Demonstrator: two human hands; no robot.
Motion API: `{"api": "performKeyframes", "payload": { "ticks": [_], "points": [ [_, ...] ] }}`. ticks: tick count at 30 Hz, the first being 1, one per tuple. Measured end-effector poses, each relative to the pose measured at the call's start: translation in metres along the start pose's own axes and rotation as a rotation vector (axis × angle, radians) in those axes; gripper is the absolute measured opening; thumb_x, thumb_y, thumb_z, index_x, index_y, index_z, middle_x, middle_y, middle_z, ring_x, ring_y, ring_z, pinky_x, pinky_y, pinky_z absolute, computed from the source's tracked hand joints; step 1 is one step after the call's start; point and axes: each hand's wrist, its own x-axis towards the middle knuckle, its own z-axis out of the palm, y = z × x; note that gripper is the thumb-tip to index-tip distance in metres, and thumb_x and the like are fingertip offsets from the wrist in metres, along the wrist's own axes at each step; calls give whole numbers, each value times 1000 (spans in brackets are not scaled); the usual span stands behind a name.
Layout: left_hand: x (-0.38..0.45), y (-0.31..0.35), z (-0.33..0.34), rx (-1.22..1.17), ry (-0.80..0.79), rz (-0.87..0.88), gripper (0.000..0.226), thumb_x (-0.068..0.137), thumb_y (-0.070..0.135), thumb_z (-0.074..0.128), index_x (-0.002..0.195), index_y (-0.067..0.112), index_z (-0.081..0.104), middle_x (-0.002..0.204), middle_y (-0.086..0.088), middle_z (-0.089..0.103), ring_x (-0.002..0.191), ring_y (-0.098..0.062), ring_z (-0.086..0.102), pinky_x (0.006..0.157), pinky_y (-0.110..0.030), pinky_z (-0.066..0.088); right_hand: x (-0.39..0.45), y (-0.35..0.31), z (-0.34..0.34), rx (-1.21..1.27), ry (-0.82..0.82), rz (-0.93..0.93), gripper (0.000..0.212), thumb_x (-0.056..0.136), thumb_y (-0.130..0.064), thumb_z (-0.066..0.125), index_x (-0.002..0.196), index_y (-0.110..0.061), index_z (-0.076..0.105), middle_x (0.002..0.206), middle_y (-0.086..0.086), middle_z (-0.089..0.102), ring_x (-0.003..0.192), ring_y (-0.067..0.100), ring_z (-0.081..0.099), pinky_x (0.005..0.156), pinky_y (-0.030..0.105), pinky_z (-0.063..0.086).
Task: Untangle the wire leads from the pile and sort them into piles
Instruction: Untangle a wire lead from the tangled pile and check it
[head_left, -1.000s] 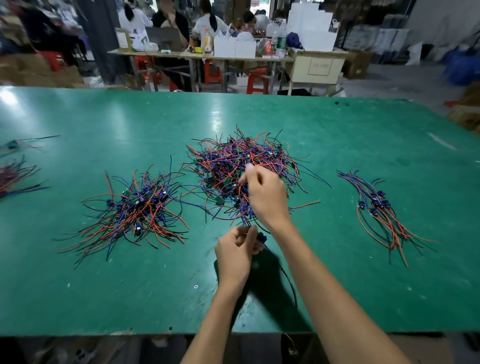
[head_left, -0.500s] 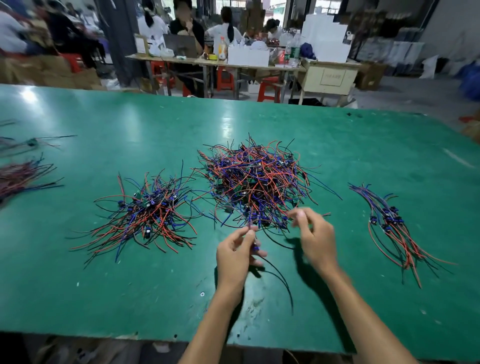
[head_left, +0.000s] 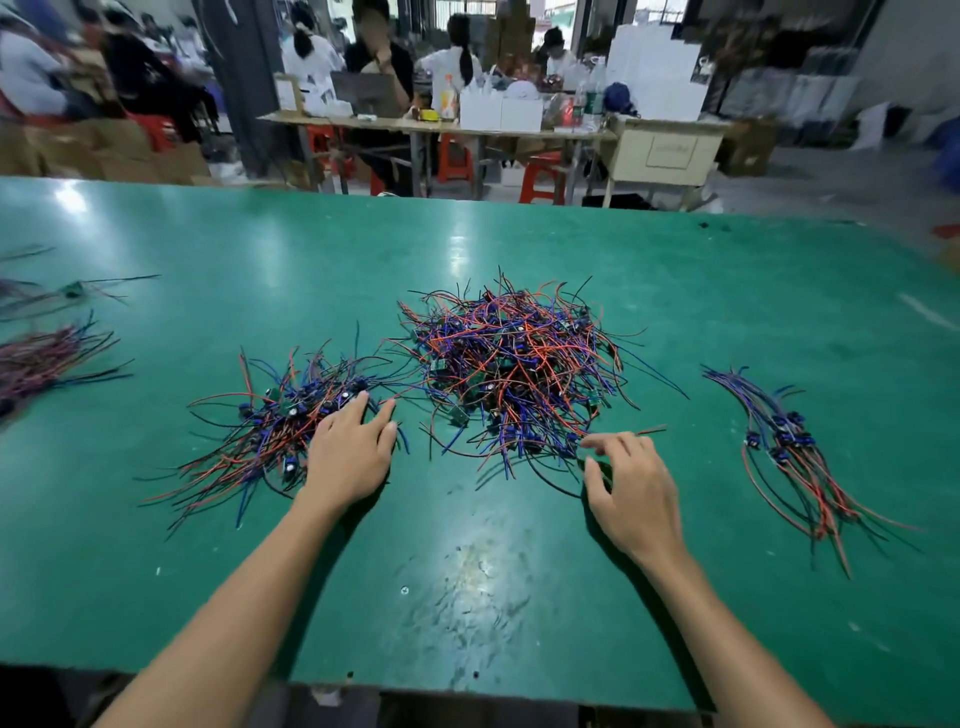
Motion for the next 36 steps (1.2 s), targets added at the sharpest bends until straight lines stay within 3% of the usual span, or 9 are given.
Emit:
{"api": "performKeyframes", "payload": {
  "ticks": [4,8,12,17,21,25,29,33,36],
  "points": [
    [-2,-11,-4,30,-20,-102,50,107,40,31,153,21,41,162,-17,30,147,-31,32,118,-40,23,3,2,3,-166,-141,80,50,97,-43,61,137,-14,60,133,2,59,124,25,49,100,40,39],
    [-7,2,-16,-45,113,-162,39,104,29,45,132,6,61,156,-26,32,141,-39,34,110,-48,30,3,1,6,-149,-25,82,25,94,-38,68,110,-19,73,104,4,64,101,27,55,85,40,37],
    [-37,65,-22,-314,377,42,25,98,25,54,120,20,65,136,-6,46,126,-20,36,103,-41,32,4,0,4,-197,-31,134,15,96,-33,66,94,-21,73,94,2,69,95,27,56,81,40,34],
    [-82,139,-2,-564,291,150,30,94,21,60,124,22,61,129,2,51,125,-15,42,100,-31,30,1,1,4,-133,42,182,12,101,-23,58,94,-16,65,94,6,66,92,33,55,82,43,34],
    [-97,167,7,-654,333,208,24,94,26,52,116,24,61,117,7,53,113,-13,49,94,-28,37,-7,-2,0,18,218,106,13,102,-25,55,92,-17,60,85,2,66,80,31,59,75,41,38],
    [-99,179,7,-924,165,195,19,100,30,49,107,25,66,104,14,63,87,-3,56,81,-37,55,-14,-5,0,43,444,-80,21,101,-29,51,93,-13,62,85,2,67,73,25,57,69,38,38],
    [-91,189,1,-1203,122,-35,28,100,41,47,103,24,70,94,10,72,83,-7,67,74,-38,58,-20,-3,0,177,607,-152,19,106,-28,47,99,-14,57,85,3,64,70,19,53,66,32,43],
    [-75,203,-15,-1607,-253,-270,40,103,45,50,99,13,73,86,-5,77,55,-15,63,47,-21,45,-25,-5,-2,249,595,-259,18,108,-27,40,102,-14,50,81,6,61,67,16,51,61,27,41],
    [-68,208,-27,-1709,-241,-325,23,103,23,55,96,12,74,86,-10,77,54,-11,64,51,-21,50,-28,-9,-3,267,484,-459,15,107,-25,44,103,-14,52,87,4,64,73,15,57,66,24,45]
  ]
}}
